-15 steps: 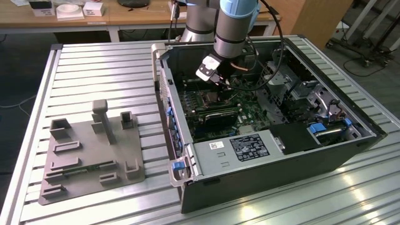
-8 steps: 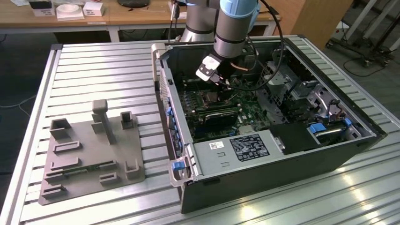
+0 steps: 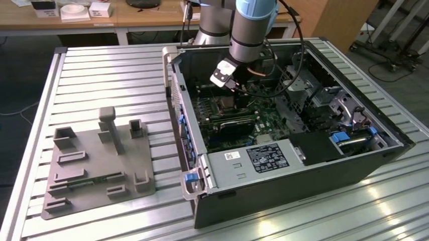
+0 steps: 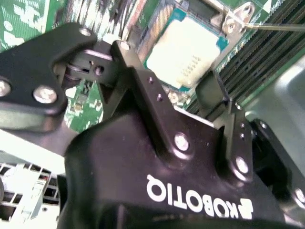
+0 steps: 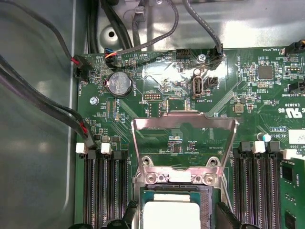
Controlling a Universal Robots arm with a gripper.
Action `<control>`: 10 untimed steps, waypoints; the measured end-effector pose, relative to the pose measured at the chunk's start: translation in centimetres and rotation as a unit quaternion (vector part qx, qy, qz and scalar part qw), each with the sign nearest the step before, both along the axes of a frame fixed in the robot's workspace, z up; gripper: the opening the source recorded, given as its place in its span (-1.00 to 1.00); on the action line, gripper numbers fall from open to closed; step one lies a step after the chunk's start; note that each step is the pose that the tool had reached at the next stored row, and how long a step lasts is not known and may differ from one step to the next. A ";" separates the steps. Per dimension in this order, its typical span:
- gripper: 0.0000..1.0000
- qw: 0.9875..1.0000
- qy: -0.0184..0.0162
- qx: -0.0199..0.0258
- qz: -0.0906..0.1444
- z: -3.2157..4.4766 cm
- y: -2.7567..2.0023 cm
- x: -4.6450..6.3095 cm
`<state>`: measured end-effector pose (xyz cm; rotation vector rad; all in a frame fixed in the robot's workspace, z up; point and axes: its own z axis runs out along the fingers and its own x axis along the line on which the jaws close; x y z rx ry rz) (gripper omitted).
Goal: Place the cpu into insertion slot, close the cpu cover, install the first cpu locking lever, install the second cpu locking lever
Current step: 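Place the cpu into insertion slot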
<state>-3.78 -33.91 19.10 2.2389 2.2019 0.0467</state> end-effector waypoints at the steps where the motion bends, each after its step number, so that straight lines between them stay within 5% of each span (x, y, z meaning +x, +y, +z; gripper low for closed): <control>1: 0.45 1.000 0.000 0.000 0.000 0.00 0.00 0.0; 10: 0.45 1.000 0.000 0.000 0.000 0.56 0.00 0.0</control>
